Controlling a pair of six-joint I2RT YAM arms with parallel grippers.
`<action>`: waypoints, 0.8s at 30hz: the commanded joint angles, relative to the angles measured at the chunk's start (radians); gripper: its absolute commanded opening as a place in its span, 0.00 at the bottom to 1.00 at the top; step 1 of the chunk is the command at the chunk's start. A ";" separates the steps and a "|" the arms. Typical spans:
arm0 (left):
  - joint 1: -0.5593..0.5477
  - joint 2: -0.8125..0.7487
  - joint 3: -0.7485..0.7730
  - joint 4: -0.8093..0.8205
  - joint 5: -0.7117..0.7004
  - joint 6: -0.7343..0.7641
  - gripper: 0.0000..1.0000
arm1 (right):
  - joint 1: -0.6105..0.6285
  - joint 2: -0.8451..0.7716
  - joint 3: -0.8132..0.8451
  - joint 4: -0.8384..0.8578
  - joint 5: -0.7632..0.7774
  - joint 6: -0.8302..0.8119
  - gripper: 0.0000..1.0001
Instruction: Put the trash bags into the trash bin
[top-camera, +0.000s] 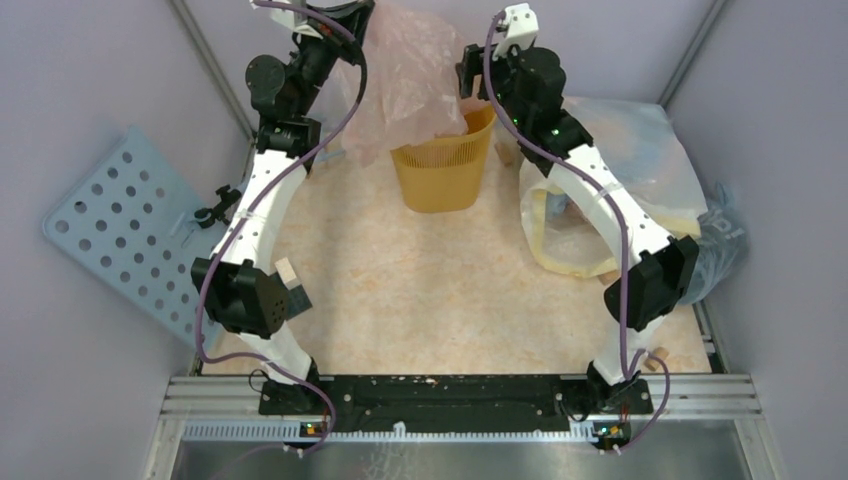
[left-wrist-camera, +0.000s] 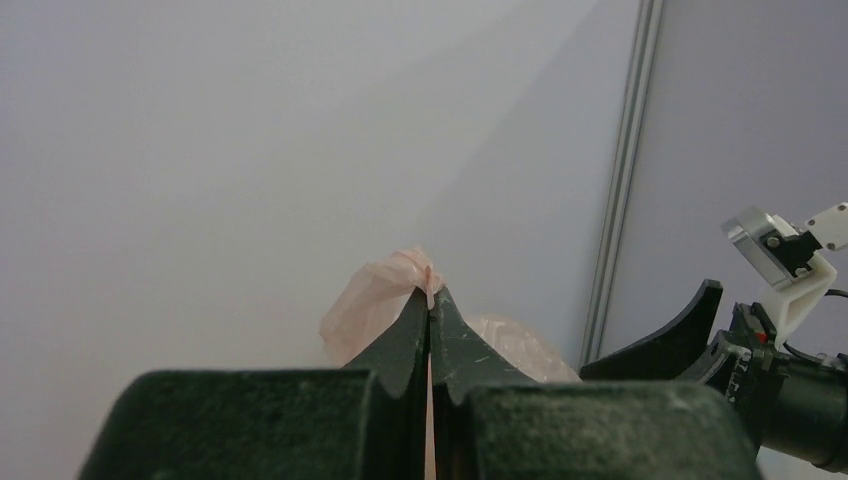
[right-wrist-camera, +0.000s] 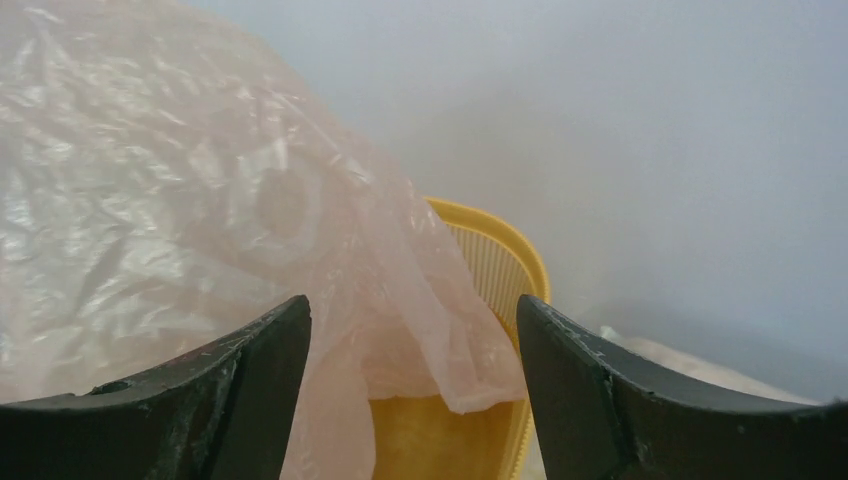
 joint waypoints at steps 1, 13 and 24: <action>0.005 -0.019 -0.002 0.040 0.018 -0.013 0.00 | -0.012 -0.003 0.079 -0.105 0.110 0.033 0.76; 0.005 -0.044 -0.073 0.060 0.033 -0.022 0.00 | -0.030 0.165 0.300 -0.412 0.169 0.190 0.77; 0.005 -0.041 -0.098 0.055 0.070 -0.033 0.00 | -0.031 0.192 0.304 -0.463 0.209 0.246 0.67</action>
